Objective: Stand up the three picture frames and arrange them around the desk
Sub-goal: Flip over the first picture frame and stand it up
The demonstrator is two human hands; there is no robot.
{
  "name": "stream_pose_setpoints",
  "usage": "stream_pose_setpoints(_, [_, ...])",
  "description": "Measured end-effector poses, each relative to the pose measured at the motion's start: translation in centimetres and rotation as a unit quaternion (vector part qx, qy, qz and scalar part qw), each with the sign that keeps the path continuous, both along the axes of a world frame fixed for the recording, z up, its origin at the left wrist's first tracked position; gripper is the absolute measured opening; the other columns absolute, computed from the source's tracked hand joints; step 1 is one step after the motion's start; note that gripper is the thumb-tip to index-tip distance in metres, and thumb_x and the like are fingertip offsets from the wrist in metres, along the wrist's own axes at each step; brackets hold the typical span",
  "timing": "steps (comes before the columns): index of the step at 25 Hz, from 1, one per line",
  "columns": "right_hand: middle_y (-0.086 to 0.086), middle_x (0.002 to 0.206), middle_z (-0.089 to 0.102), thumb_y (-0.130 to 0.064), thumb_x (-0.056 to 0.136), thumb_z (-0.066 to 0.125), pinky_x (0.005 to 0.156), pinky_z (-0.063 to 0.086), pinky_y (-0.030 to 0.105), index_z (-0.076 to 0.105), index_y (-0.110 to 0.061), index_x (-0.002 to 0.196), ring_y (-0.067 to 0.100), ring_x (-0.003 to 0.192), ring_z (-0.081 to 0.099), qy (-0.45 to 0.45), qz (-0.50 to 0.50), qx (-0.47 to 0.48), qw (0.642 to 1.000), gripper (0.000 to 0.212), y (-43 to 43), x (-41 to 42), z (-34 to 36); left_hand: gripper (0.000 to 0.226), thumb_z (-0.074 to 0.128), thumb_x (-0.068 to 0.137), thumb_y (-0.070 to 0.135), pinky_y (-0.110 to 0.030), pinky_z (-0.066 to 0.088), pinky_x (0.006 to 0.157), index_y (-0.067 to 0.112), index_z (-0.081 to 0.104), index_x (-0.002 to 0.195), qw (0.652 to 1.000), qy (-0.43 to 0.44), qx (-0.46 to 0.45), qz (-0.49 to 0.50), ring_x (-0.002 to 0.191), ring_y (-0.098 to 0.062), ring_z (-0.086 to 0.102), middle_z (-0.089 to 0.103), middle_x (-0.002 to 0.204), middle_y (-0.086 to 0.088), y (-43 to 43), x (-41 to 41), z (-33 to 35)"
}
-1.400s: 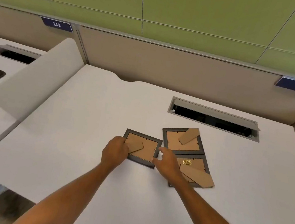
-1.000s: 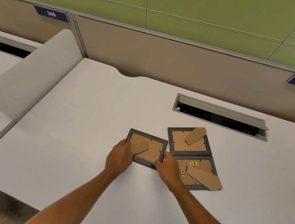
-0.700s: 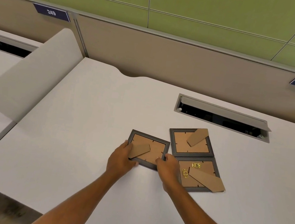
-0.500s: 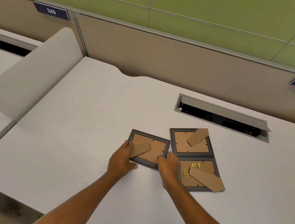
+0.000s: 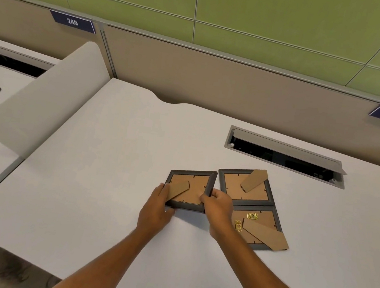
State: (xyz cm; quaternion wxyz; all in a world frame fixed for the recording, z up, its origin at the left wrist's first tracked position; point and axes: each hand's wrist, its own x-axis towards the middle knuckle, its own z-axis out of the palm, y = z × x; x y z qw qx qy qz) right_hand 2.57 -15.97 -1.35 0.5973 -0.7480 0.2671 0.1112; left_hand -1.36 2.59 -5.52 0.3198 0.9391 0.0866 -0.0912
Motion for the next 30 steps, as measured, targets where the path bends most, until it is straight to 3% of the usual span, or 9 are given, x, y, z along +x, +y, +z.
stream_pose_setpoints(3, [0.003, 0.087, 0.079, -0.021, 0.092, 0.083, 0.072, 0.065, 0.033, 0.076, -0.02, 0.086, 0.02, 0.085, 0.075, -0.021, -0.006, 0.024, 0.999, 0.009, 0.7, 0.4, 1.3, 0.072, 0.071, 0.103, 0.014, -0.048, 0.043, 0.126, 0.013, 0.04, 0.168, 0.995, -0.072, 0.061, -0.034, 0.16, -0.034, 0.041, 0.041, 0.175, -0.01, -0.3, -0.4, 1.2])
stream_pose_setpoints(6, [0.007, 0.09, 0.08, -0.019, 0.091, 0.084, 0.063, 0.065, 0.025, 0.078, -0.013, 0.094, 0.022, 0.083, 0.079, -0.031, -0.022, 0.064, 0.997, 0.01, 1.6, 1.0, 3.0, 0.061, 0.08, 0.094, 0.002, -0.051, 0.067, 0.094, 0.01, 0.064, 0.152, 0.984, -0.164, 0.061, -0.03, 0.122, -0.041, 0.076, 0.072, 0.146, -0.015, -0.9, -0.7, 2.1])
stream_pose_setpoints(9, [0.006, 0.089, 0.083, -0.023, 0.092, 0.085, 0.063, 0.066, 0.025, 0.079, -0.011, 0.097, 0.019, 0.077, 0.083, -0.041, -0.023, 0.105, 0.993, 0.014, 2.2, 1.5, 4.6, 0.055, 0.071, 0.101, 0.001, -0.047, 0.069, 0.085, 0.011, 0.062, 0.155, 0.985, -0.168, 0.03, -0.002, 0.1, -0.039, 0.081, 0.081, 0.13, -0.013, -1.3, -0.6, 3.1])
stream_pose_setpoints(12, [0.005, 0.088, 0.086, -0.032, 0.095, 0.083, 0.073, 0.068, 0.029, 0.082, -0.008, 0.099, 0.019, 0.082, 0.084, -0.053, 0.008, 0.158, 0.986, 0.024, 2.2, 2.0, 5.9, 0.047, 0.063, 0.108, 0.01, -0.044, 0.066, 0.089, 0.013, 0.061, 0.155, 0.989, -0.145, -0.002, 0.021, 0.103, -0.035, 0.08, 0.082, 0.127, -0.009, -1.4, -0.3, 3.7])
stream_pose_setpoints(17, [0.01, 0.106, 0.083, -0.032, 0.103, 0.073, 0.088, 0.069, 0.039, 0.079, -0.009, 0.112, 0.026, 0.1, 0.081, -0.071, 0.037, 0.132, 0.988, 0.025, 0.8, 3.0, 6.5, 0.029, 0.06, 0.102, 0.004, -0.045, 0.064, 0.075, 0.01, 0.069, 0.129, 0.987, -0.119, -0.089, 0.061, 0.093, -0.033, 0.075, 0.081, 0.111, -0.007, -0.3, 1.2, 4.4])
stream_pose_setpoints(21, [0.005, 0.116, 0.076, -0.038, 0.1, 0.075, 0.093, 0.066, 0.043, 0.073, -0.01, 0.12, 0.025, 0.11, 0.073, -0.069, 0.03, 0.071, 0.995, 0.034, -1.2, 3.7, 5.2, 0.032, 0.067, 0.102, 0.003, -0.029, 0.064, 0.087, 0.017, 0.07, 0.13, 0.96, -0.074, -0.244, 0.116, 0.11, -0.018, 0.076, 0.079, 0.124, 0.001, 0.2, 1.7, 5.3])
stream_pose_setpoints(24, [0.002, 0.119, 0.075, -0.049, 0.098, 0.076, 0.101, 0.06, 0.047, 0.072, -0.013, 0.119, 0.023, 0.114, 0.069, -0.055, 0.046, 0.034, 0.997, 0.042, -2.3, 3.6, 3.9, 0.032, 0.067, 0.105, 0.003, -0.04, 0.065, 0.099, 0.024, 0.07, 0.129, 0.917, -0.019, -0.373, 0.139, 0.112, -0.01, 0.079, 0.08, 0.128, 0.002, 0.8, 2.0, 5.7])
stream_pose_setpoints(27, [-0.001, 0.105, 0.083, -0.055, 0.1, 0.069, 0.09, 0.061, 0.038, 0.074, -0.019, 0.108, 0.023, 0.109, 0.076, -0.021, 0.098, 0.082, 0.992, 0.037, -2.6, 3.2, 3.2, 0.034, 0.066, 0.108, 0.008, -0.043, 0.067, 0.097, 0.02, 0.065, 0.14, 0.9, 0.011, -0.421, 0.117, 0.119, -0.019, 0.079, 0.08, 0.132, 0.0, 1.0, 1.8, 6.3])
stream_pose_setpoints(30, [-0.003, 0.106, 0.086, -0.056, 0.098, 0.071, 0.081, 0.065, 0.035, 0.077, -0.02, 0.118, 0.021, 0.101, 0.083, 0.013, 0.141, 0.148, 0.979, 0.041, -2.2, 2.8, 3.0, 0.036, 0.065, 0.11, 0.014, -0.038, 0.069, 0.091, 0.019, 0.063, 0.145, 0.9, 0.038, -0.425, 0.095, 0.118, -0.021, 0.079, 0.08, 0.133, -0.002, 0.9, 1.6, 6.7])
